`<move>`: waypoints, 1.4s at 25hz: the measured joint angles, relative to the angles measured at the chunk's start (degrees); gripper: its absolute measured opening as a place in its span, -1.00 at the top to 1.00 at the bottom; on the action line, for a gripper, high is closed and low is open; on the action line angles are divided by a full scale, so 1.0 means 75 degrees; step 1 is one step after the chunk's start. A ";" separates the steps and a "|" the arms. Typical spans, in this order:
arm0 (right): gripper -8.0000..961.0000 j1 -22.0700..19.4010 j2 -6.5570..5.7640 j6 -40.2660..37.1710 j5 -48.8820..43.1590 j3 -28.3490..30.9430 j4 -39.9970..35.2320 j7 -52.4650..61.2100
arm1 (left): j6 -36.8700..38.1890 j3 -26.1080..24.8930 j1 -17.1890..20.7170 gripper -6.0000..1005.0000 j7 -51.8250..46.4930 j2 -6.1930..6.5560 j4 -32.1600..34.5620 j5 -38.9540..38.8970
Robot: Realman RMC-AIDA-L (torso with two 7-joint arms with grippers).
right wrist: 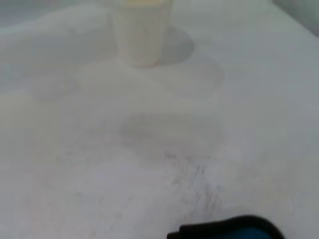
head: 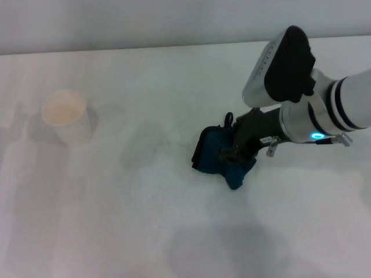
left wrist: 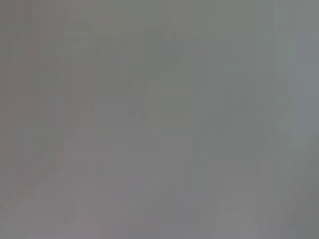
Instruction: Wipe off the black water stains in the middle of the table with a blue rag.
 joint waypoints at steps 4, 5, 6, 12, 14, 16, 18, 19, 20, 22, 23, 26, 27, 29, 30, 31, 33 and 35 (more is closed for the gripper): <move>-0.17 -0.0265 -0.0015 -0.0048 0.0195 0.0275 -0.0650 -0.0016 | 0.0095 0.0000 0.0027 -0.74 0.0000 0.0002 -0.0003 0.0000; -0.22 -0.0296 -0.0012 -0.0084 0.0387 0.0412 -0.0709 0.0000 | 0.0159 0.0000 0.0051 -0.74 0.0000 0.0003 -0.0004 -0.0001; -0.28 -0.0319 -0.0012 -0.0159 0.0785 0.0653 -0.0743 0.0008 | 0.0164 0.0000 0.0052 -0.74 0.0000 0.0004 -0.0004 -0.0001; -0.63 -0.0287 -0.0022 0.0441 0.5093 0.2368 0.0772 -0.1910 | 0.0181 0.0015 0.0036 -0.74 0.0000 0.0004 -0.0004 0.0033; -0.76 -0.0218 -0.0021 0.1129 0.7044 0.2997 0.1961 -0.3306 | 0.0181 0.0043 0.0036 -0.74 0.0000 0.0001 -0.0003 0.0035; -0.82 -0.0145 -0.0019 0.1717 0.8496 0.3633 0.3308 -0.4642 | 0.0181 0.0054 0.0036 -0.74 0.0000 -0.0004 0.0002 0.0037; -0.82 -0.0145 -0.0013 0.2038 0.9485 0.4152 0.4587 -0.5885 | 0.0181 0.0057 0.0051 -0.74 0.0000 -0.0007 0.0015 0.0041; -0.82 -0.0166 -0.0014 0.2150 0.9911 0.4393 0.5201 -0.6626 | 0.0181 0.0058 0.0066 -0.74 0.0000 -0.0008 0.0016 0.0043; -0.82 -0.0190 -0.0009 0.2261 1.0344 0.4595 0.5787 -0.7427 | 0.0181 0.0060 0.0072 -0.74 0.0000 -0.0011 0.0016 0.0048; -0.81 -0.0228 -0.0005 0.2432 1.1022 0.4897 0.6744 -0.9251 | 0.0181 0.0066 0.0086 -0.74 -0.0001 -0.0019 0.0007 0.0065; -0.81 -0.0237 0.0000 0.2475 1.1348 0.4997 0.7295 -1.0241 | 0.0182 0.0068 0.0091 -0.74 -0.0002 -0.0023 0.0005 0.0087; -0.81 -0.0239 0.0001 0.2356 1.2023 0.5249 0.8585 -1.2301 | 0.0187 0.0071 0.0093 -0.74 -0.0004 -0.0032 0.0021 0.0195; -0.81 -0.0234 0.0004 0.2189 1.2137 0.5453 0.9069 -1.2804 | 0.0187 0.0071 0.0094 -0.74 -0.0005 -0.0032 0.0024 0.0214; -0.81 -0.0203 0.0011 0.1871 1.2216 0.5907 0.9765 -1.3406 | 0.0189 0.0071 0.0094 -0.74 -0.0005 -0.0032 0.0027 0.0229; -0.81 -0.0181 0.0015 0.1708 1.2228 0.6210 1.0103 -1.3605 | 0.0189 0.0071 0.0095 -0.74 -0.0006 -0.0032 0.0027 0.0234; -0.81 -0.0171 0.0012 0.1636 1.2231 0.6382 1.0236 -1.3640 | 0.0189 0.0071 0.0095 -0.74 -0.0008 -0.0032 0.0026 0.0237; -0.81 -0.0159 0.0011 0.1551 1.2218 0.6703 1.0479 -1.3629 | 0.0189 0.0069 0.0095 -0.74 -0.0075 -0.0032 0.0025 0.0256; -0.81 -0.0154 0.0011 0.1547 1.2198 0.6713 1.0509 -1.3615 | 0.0187 0.0070 0.0089 -0.74 -0.0255 -0.0030 0.0021 0.0307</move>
